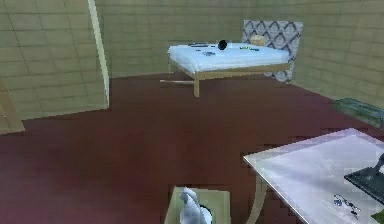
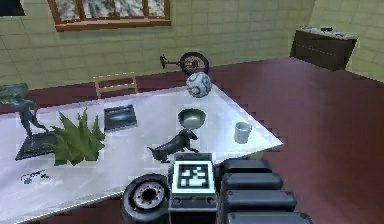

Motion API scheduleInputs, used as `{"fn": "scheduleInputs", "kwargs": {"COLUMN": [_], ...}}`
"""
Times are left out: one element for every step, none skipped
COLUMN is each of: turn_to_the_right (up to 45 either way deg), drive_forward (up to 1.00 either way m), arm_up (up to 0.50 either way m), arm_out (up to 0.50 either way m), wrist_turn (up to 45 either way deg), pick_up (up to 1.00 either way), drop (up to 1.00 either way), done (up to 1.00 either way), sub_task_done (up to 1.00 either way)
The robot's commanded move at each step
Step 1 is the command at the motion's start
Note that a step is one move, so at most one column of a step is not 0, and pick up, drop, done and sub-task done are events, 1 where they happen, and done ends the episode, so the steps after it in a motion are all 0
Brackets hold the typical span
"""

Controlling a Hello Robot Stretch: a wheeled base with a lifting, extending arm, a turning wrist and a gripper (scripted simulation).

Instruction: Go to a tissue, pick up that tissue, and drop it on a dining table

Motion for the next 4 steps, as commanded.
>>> {"fn": "scheduleInputs", "kwargs": {"turn_to_the_right": [0.0,0.0,0.0,0.0], "drive_forward": [0.00,0.00,0.00,0.00], "arm_up": [0.00,0.00,-0.10,-0.32], "arm_out": [0.48,0.00,0.00,0.00], "wrist_turn": [0.0,39.0,0.0,0.0], "pick_up": [0.00,0.00,0.00,0.00], "drop": [0.00,0.00,0.00,0.00], "done": [0.00,0.00,0.00,0.00], "sub_task_done": [0.00,0.00,0.00,0.00]}}
